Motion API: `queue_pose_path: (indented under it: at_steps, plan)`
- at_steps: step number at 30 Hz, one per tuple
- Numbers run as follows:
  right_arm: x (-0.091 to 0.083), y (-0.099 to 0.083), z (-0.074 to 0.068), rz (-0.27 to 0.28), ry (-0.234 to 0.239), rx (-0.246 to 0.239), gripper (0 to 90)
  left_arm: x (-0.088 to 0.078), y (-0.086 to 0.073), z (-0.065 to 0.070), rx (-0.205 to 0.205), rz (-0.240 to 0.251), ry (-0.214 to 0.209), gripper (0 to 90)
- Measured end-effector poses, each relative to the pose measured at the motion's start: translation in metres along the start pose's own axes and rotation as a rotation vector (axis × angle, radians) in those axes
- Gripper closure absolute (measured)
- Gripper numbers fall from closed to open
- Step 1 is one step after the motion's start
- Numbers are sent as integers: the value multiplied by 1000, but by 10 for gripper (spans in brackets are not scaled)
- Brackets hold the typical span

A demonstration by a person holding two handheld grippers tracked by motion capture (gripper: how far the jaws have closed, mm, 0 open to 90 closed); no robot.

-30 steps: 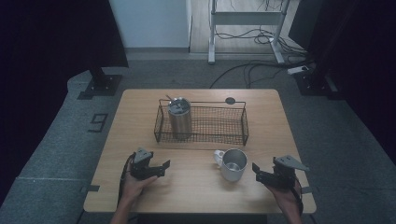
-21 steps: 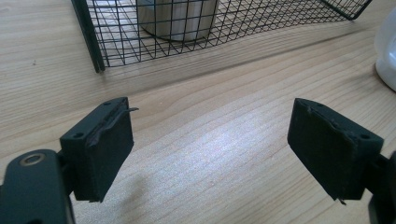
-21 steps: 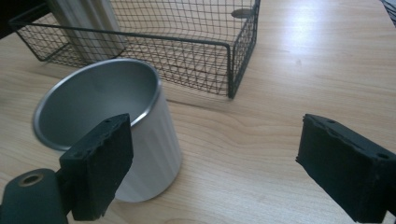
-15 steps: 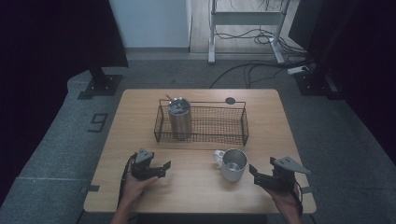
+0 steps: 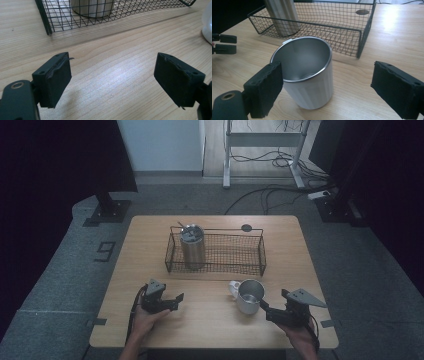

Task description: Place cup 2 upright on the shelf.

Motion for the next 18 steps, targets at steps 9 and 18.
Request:
queue_pose_path:
  at_steps: [9, 18]
  plan:
    - [8, 0, -11, -12, 31, -17, 93, 2, -1, 3, 3, -7, -7, 146]
    - [16, -1, -20, -25, 48, -36, 75, 4, -1, 4, 8, -17, -13, 146]
Point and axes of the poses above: each handheld gripper's, and its own axes: x roughly forward along the jaws, y roughly out of its top, z roughly to its right, the point moved 1 cm from there along x, roughly forward along the jaws, and after that the axes turned 5 degrees about x, right-handed, at the moved point
